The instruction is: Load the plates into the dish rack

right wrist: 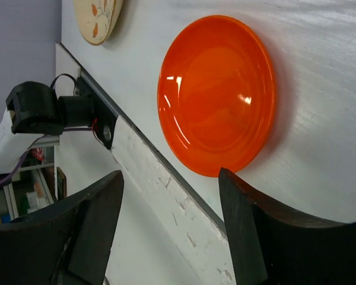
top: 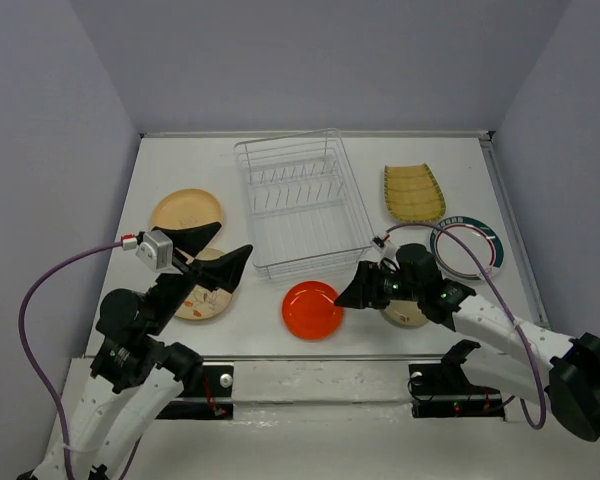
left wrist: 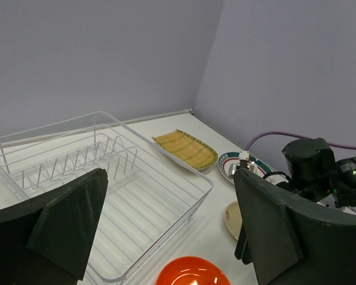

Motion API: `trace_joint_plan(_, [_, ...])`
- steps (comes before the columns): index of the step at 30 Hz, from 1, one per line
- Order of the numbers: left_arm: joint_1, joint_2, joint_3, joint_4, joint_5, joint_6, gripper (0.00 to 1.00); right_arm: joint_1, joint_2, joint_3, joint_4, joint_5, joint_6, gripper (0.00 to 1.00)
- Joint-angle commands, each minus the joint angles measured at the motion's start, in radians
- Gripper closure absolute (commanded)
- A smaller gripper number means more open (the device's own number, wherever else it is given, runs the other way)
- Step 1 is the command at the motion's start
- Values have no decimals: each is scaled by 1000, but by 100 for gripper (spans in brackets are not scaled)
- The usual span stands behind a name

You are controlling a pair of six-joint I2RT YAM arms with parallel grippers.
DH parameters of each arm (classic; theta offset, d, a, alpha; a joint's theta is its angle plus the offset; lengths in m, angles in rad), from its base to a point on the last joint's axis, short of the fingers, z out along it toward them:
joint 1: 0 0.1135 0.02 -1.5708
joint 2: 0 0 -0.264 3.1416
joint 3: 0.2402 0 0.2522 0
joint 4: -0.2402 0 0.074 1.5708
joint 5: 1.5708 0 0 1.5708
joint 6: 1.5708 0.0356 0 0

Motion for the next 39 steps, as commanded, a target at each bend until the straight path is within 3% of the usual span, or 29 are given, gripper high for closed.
trace_joint_plan(1, [-5, -17, 34, 38, 3, 19, 1, 35, 3, -8, 106, 93, 40, 29])
trace_joint_plan(12, [-5, -30, 34, 38, -1, 29, 1, 48, 61, -50, 138, 212, 48, 40])
trace_joint_plan(20, [-6, -35, 33, 39, -25, 29, 1, 48, 126, -83, 180, 224, 79, 38])
trace_joint_plan(28, [-6, -26, 31, 39, -22, 25, 1, 48, 268, -126, 335, 166, 125, 36])
trace_joint_plan(36, [-5, -14, 28, 42, -35, 21, 1, 48, 503, -179, 698, 68, 262, 55])
trace_joint_plan(39, [-6, -15, 28, 39, -54, 18, 1, 48, 600, -197, 879, 39, 325, 69])
